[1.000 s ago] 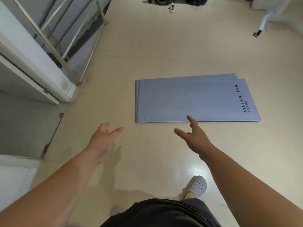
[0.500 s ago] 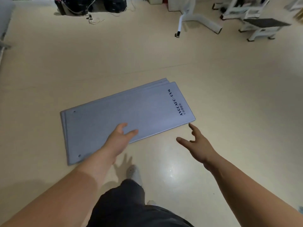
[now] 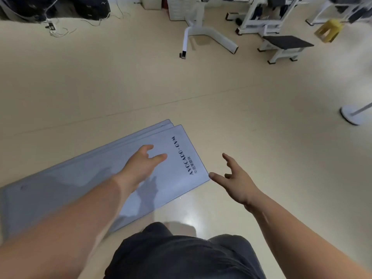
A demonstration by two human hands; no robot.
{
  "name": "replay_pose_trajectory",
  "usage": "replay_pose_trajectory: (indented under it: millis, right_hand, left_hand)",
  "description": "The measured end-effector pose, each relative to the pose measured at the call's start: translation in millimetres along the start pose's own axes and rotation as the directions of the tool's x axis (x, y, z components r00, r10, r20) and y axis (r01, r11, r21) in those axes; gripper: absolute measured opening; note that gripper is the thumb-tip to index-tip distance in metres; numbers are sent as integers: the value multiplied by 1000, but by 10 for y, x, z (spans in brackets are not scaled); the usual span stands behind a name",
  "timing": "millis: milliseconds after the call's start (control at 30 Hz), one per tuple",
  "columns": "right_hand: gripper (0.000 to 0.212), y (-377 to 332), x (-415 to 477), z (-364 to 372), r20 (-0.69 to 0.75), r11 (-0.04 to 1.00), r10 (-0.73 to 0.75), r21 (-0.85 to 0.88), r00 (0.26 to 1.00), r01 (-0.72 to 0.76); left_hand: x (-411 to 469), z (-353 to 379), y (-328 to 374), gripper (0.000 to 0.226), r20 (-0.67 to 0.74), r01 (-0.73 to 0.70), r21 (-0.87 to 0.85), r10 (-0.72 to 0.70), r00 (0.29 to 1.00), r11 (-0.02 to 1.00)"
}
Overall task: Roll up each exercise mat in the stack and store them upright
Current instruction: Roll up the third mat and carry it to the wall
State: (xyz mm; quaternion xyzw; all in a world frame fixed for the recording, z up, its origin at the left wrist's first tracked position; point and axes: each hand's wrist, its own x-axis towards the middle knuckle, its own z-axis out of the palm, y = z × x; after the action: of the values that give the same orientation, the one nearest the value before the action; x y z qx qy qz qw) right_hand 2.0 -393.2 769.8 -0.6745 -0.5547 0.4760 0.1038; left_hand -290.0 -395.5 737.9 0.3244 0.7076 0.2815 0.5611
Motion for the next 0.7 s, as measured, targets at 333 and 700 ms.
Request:
replay_pose_trajectory:
  millis: [333,700]
  right_hand:
    - [91,-45,2858,-1287,285,965,-140,-175,948,195]
    - [94,-1298,4246,-1891,692,747,-232,-323,683,581]
  left_hand:
    - [1725,1159,935,74,-257,133,-150,-169,952,980]
    - [1541,1745,1697,69,-575,119,-438,-379,725,891]
